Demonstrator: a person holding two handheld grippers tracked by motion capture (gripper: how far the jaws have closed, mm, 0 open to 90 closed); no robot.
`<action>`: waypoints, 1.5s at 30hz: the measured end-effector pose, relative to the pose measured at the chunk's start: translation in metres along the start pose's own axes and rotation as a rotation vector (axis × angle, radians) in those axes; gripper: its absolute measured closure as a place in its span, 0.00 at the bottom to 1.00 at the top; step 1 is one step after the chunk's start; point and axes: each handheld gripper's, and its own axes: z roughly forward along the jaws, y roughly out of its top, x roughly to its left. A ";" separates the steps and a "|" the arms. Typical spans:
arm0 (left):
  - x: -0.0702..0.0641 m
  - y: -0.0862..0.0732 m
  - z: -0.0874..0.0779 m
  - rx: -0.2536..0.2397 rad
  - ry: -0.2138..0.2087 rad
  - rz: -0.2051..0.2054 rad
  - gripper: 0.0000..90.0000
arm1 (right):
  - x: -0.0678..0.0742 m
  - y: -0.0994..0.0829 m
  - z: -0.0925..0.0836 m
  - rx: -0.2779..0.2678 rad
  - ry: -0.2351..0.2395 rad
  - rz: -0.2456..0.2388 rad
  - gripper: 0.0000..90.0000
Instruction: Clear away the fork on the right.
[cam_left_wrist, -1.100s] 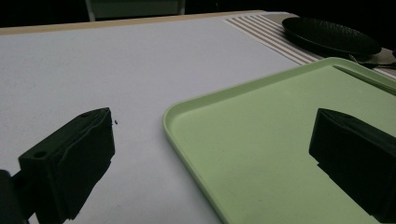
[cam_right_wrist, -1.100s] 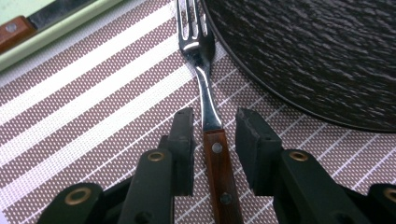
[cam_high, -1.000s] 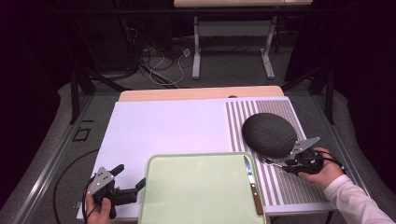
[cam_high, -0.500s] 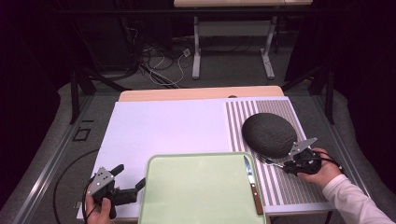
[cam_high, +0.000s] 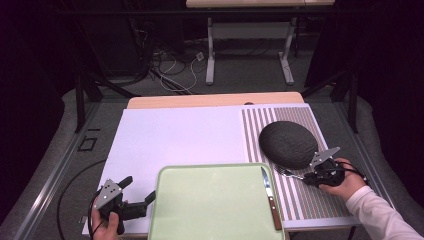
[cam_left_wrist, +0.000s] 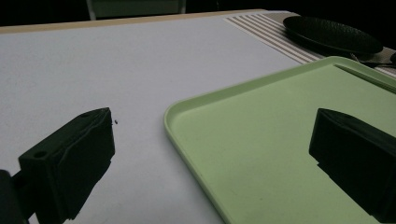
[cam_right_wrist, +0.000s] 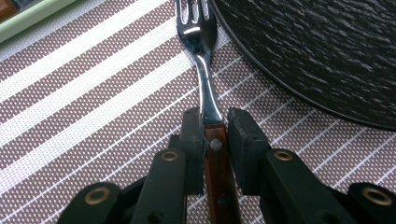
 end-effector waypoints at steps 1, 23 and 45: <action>0.000 0.000 0.000 0.000 -0.001 0.000 0.00 | 0.000 -0.001 0.002 -0.035 -0.001 0.000 0.85; -0.001 0.000 0.000 0.001 -0.001 0.000 0.00 | 0.017 -0.003 0.000 -0.046 0.003 0.007 0.86; -0.001 0.000 0.000 -0.003 -0.001 -0.004 0.00 | 0.050 0.003 -0.022 -0.120 -0.051 0.148 0.86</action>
